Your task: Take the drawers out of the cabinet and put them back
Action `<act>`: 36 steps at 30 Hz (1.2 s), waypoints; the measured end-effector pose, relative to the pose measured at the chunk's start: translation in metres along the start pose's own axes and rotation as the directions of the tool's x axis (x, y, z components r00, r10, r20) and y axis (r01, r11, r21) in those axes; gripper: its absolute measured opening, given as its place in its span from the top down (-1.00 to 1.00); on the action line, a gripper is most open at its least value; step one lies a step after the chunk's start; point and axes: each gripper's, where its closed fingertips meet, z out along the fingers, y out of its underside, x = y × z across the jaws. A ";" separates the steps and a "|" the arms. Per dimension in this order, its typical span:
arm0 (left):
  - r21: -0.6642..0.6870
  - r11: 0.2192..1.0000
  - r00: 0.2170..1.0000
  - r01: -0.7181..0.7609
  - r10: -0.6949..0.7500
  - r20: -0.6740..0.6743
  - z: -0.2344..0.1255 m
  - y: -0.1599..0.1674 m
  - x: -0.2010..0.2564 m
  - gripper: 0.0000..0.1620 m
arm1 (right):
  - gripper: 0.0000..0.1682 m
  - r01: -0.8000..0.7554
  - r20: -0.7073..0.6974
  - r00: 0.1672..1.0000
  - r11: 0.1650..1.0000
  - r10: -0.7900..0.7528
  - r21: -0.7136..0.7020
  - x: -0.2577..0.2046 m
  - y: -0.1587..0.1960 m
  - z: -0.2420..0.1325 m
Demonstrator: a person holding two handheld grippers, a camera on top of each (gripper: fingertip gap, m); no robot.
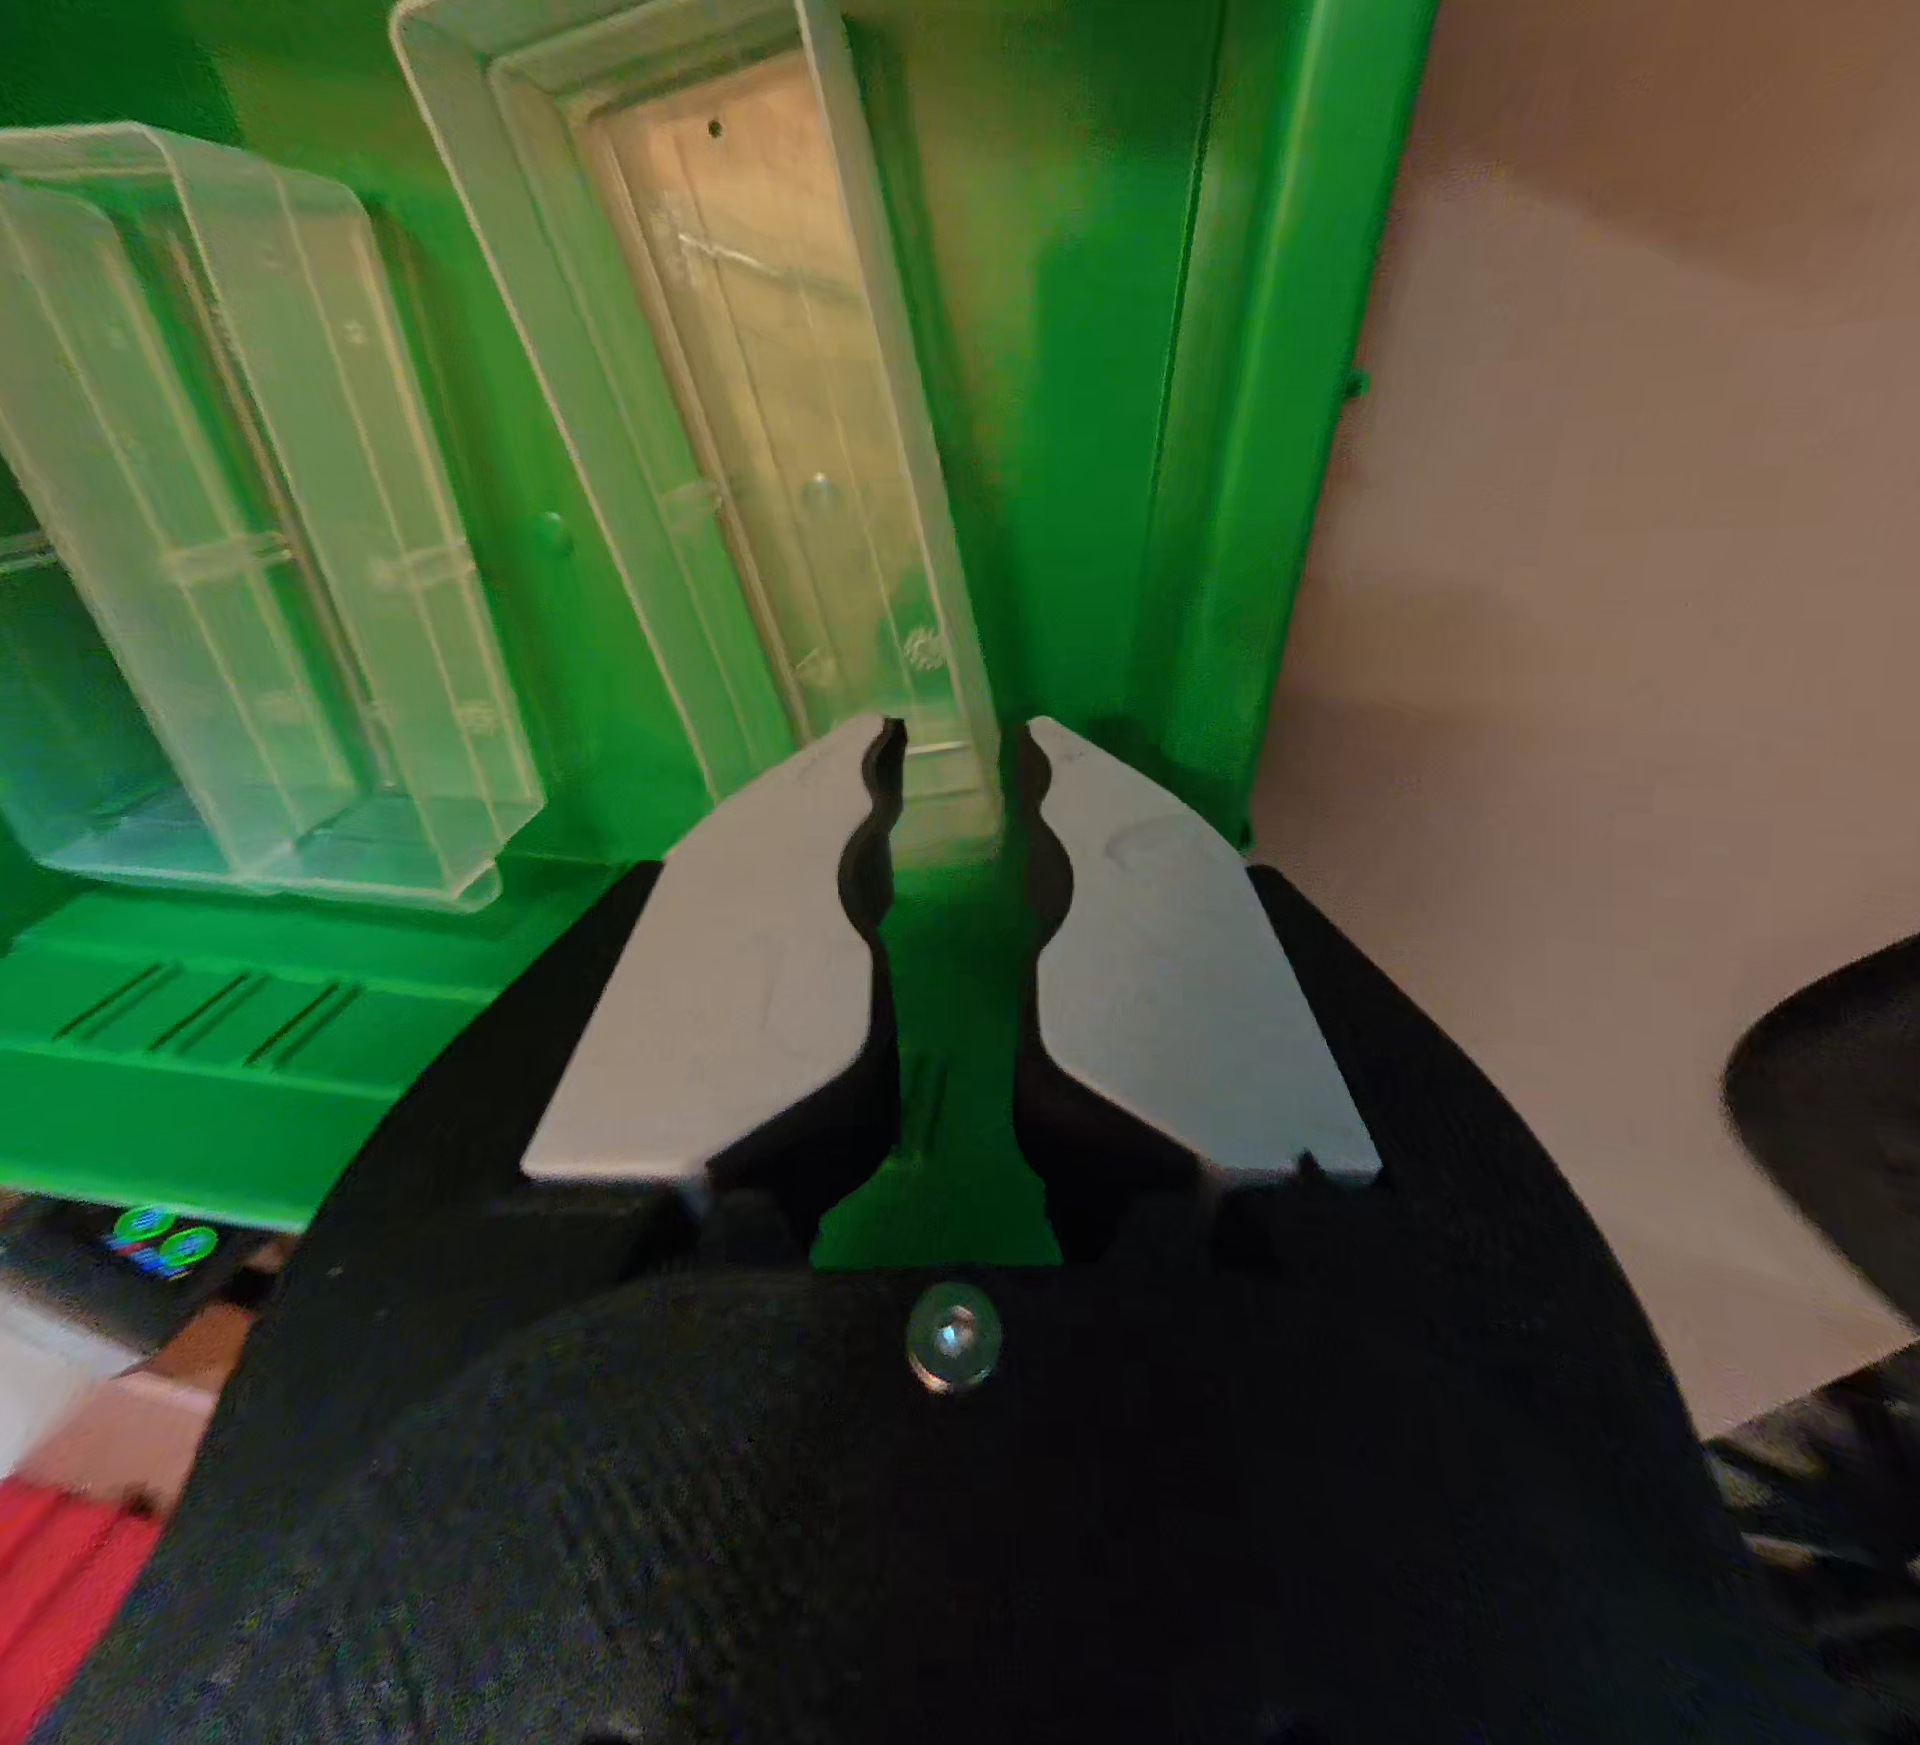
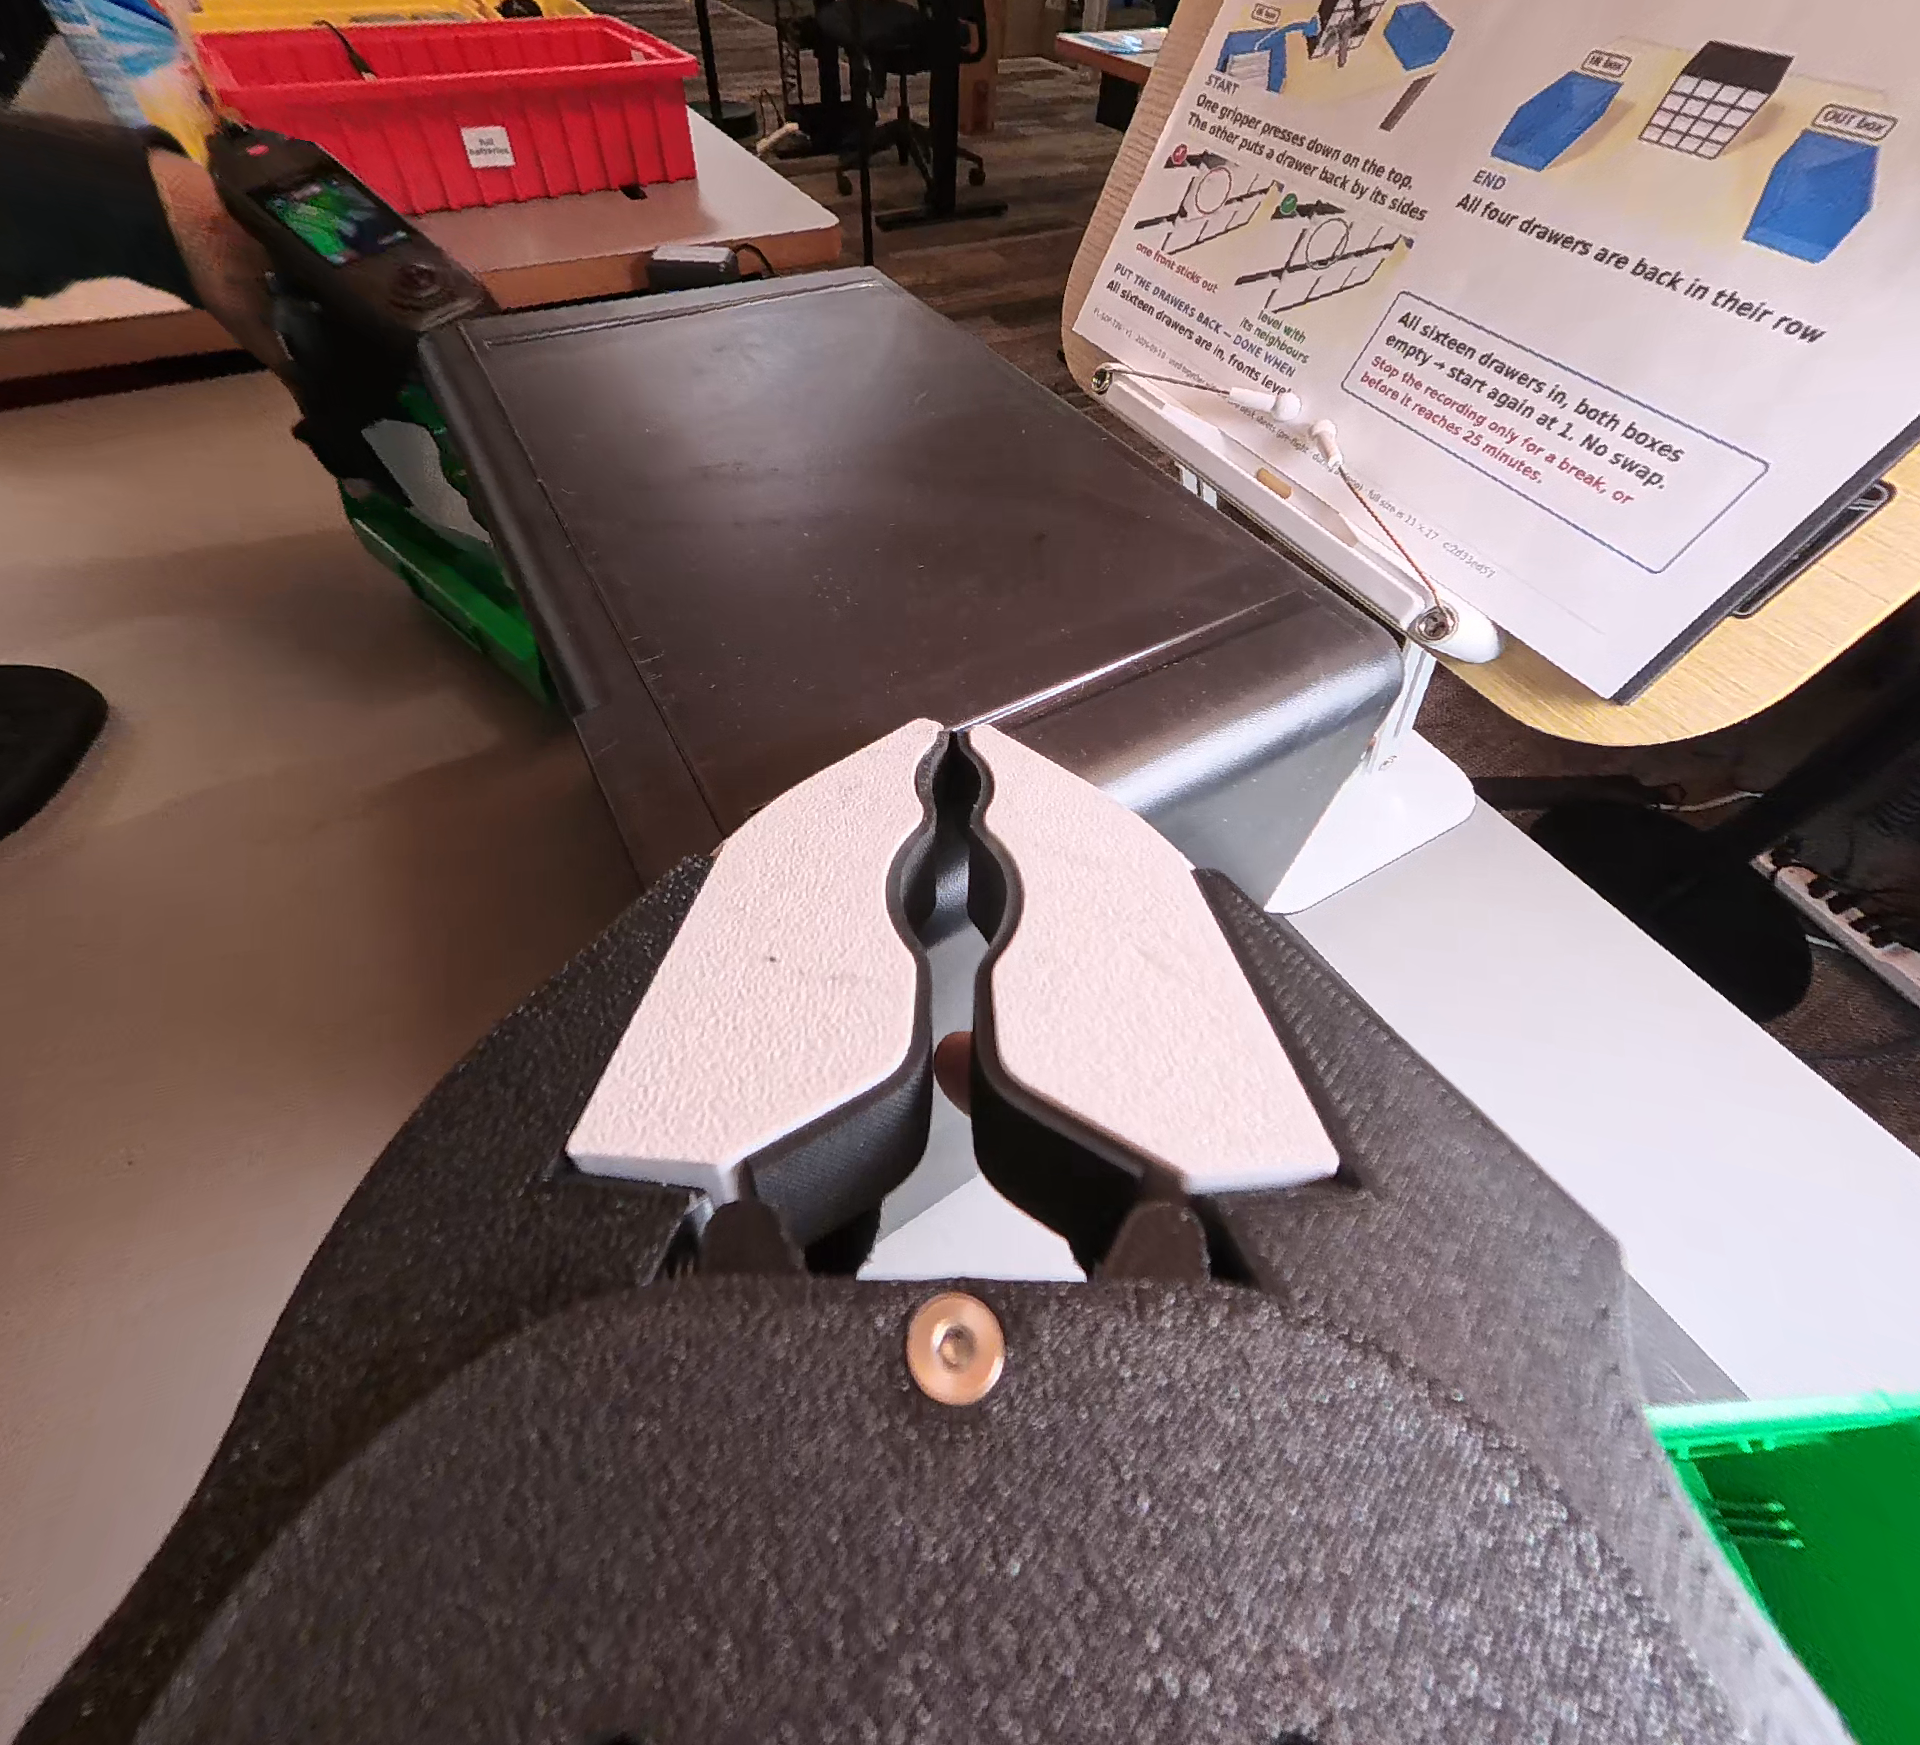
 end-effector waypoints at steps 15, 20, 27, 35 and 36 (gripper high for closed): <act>-0.362 0.777 0.814 -0.515 0.575 0.076 0.016 0.043 -0.024 0.47 | 1.00 -0.036 0.031 0.999 0.999 0.036 0.024 0.000 0.000 0.000; -0.362 0.769 0.817 -0.526 0.576 0.036 0.018 0.047 -0.025 0.57 | 1.00 -0.041 0.041 0.998 0.999 0.040 0.031 0.000 -0.001 0.001; -0.427 0.693 0.765 -0.581 0.644 0.005 0.018 0.057 -0.029 0.55 | 1.00 -0.054 0.054 0.997 0.998 0.051 0.041 0.000 -0.001 0.001; -0.462 0.654 0.738 -0.599 0.675 -0.001 0.021 0.060 -0.034 0.70 | 1.00 -0.055 0.052 0.997 0.998 0.053 0.043 0.001 -0.001 0.001; -0.445 0.684 0.761 -0.579 0.649 0.008 0.017 0.058 -0.032 0.70 | 1.00 -0.056 0.055 0.997 0.997 0.053 0.045 0.001 -0.001 0.001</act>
